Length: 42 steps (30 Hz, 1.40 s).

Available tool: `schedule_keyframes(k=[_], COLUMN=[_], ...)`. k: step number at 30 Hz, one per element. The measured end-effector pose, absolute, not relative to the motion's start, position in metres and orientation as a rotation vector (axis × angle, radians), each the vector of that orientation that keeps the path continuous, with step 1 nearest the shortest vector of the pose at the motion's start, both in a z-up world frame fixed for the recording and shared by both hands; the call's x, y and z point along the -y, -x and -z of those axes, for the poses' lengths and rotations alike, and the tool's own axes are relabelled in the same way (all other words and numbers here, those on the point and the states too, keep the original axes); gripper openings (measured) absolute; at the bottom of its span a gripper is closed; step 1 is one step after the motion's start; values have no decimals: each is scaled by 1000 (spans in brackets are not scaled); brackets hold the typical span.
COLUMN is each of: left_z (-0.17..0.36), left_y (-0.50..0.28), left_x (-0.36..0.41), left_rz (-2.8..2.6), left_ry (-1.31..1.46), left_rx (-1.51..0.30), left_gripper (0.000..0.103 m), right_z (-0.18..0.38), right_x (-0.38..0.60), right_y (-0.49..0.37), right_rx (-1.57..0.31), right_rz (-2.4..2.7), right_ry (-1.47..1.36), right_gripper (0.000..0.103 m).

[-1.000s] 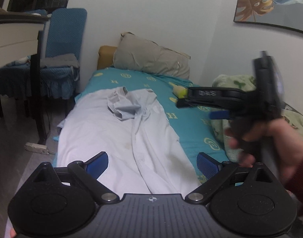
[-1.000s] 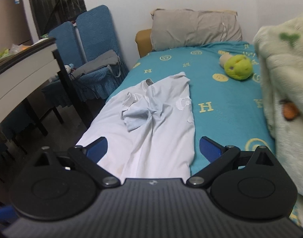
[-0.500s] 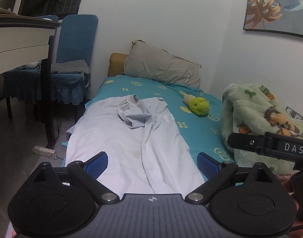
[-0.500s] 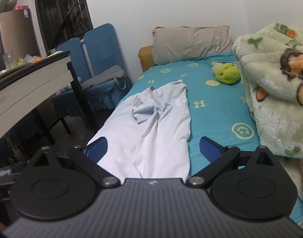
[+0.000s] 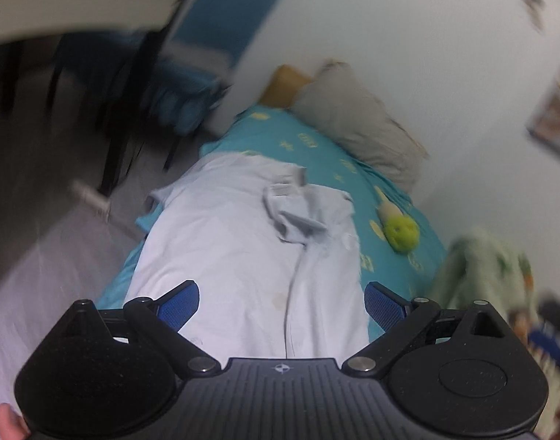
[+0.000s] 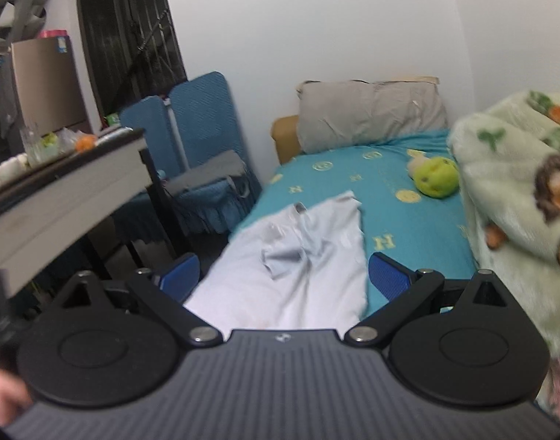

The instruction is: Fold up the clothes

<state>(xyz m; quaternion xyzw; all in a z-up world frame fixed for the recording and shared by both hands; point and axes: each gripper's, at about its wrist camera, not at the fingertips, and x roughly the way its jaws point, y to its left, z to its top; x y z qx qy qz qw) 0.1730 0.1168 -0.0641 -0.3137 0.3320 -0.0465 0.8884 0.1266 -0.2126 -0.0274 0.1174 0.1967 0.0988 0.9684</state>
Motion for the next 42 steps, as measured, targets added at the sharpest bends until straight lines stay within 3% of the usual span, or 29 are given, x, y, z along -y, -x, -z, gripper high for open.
schedule_keyframes(k=[7,17,23,26,27,28,30,37,42], left_z=[125,232,288,302,304,304,295,193,93], left_y=[-291,-421,-456,-463,-463,-464,-465,-458,-456], left_x=[-211,-258,-275,-282,-283,-285,-284,-251,-164], left_rz=[-83,-162,-156,-164,-166,-153,-132,-139,-49], left_ry=[1085,1191,1304,1337,1352,1362,1317,867,398], left_rx=[-723,-836,-860,-855,-838,-822,-776,-607,-480], left_gripper=[97,96,86,61,45,25,5,4,4], right_z=[76,132,159,168,170,172,173,150,140], right_x=[204,223,221,224,226,229,236,235,246], right_y=[-169,-228,-254,-259,-260,-261,-262,-251,-243], right_rx=[-492,-682,-780,-821,-834,-846,-859,-774,-741], right_rz=[-203,-133,-123,-109,-102,-94,-86,-100,-90], right_ry=[-157,-173,-152,-161,-171,-194,-247,-253,-303], right_gripper=[101,101,101,101,101,101,101,101,101])
